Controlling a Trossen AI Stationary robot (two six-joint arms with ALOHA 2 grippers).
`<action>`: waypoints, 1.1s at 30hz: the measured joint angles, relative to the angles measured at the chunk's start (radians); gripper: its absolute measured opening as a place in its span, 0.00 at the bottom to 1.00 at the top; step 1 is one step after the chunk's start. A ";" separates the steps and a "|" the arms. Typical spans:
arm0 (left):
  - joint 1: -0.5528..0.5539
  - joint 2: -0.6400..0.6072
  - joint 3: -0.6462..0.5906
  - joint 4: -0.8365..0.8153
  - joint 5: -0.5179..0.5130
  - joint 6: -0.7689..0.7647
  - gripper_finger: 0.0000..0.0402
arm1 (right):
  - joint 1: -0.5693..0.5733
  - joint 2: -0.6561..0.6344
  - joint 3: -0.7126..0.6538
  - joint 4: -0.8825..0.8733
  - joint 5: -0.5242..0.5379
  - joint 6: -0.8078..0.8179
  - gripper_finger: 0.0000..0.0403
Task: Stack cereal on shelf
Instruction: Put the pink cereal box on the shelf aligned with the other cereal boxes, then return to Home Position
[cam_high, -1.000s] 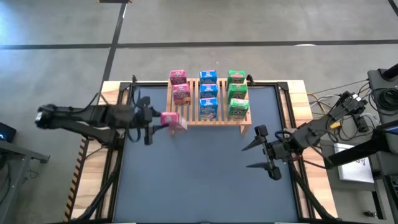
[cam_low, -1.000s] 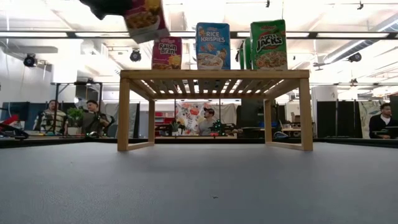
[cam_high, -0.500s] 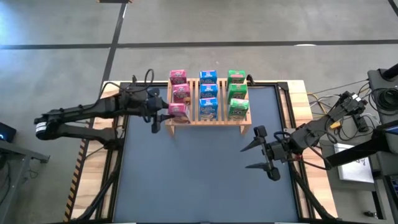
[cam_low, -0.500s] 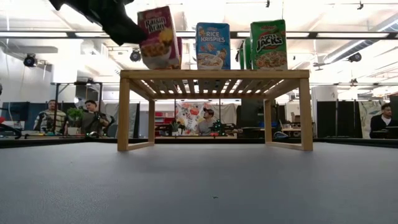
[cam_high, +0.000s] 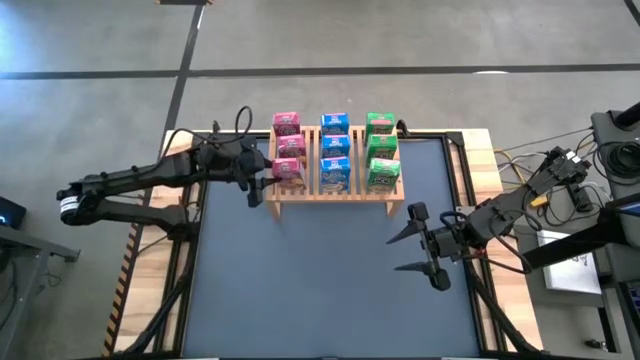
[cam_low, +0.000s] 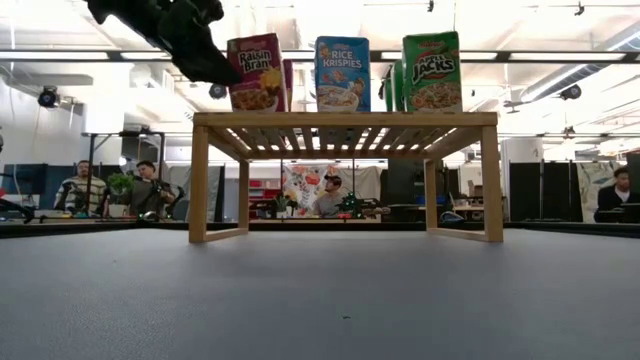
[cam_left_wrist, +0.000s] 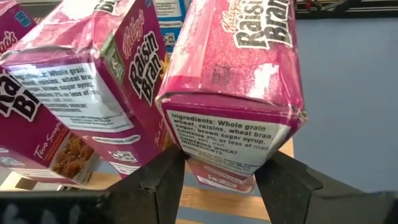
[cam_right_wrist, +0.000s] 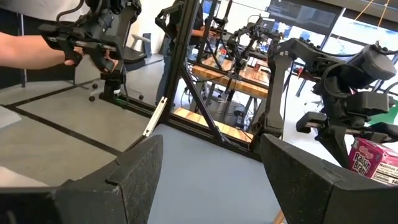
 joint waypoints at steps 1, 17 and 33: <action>0.000 0.000 0.000 -0.001 0.000 0.000 0.42 | 0.000 0.000 0.000 0.000 0.000 0.000 0.64; 0.000 -0.035 0.106 -0.241 0.000 -0.038 0.64 | 0.000 -0.028 0.000 -0.016 0.000 -0.034 0.64; -0.103 -0.541 -0.211 0.021 0.089 -0.180 0.18 | -0.034 -0.585 -0.241 -0.254 0.189 0.036 0.64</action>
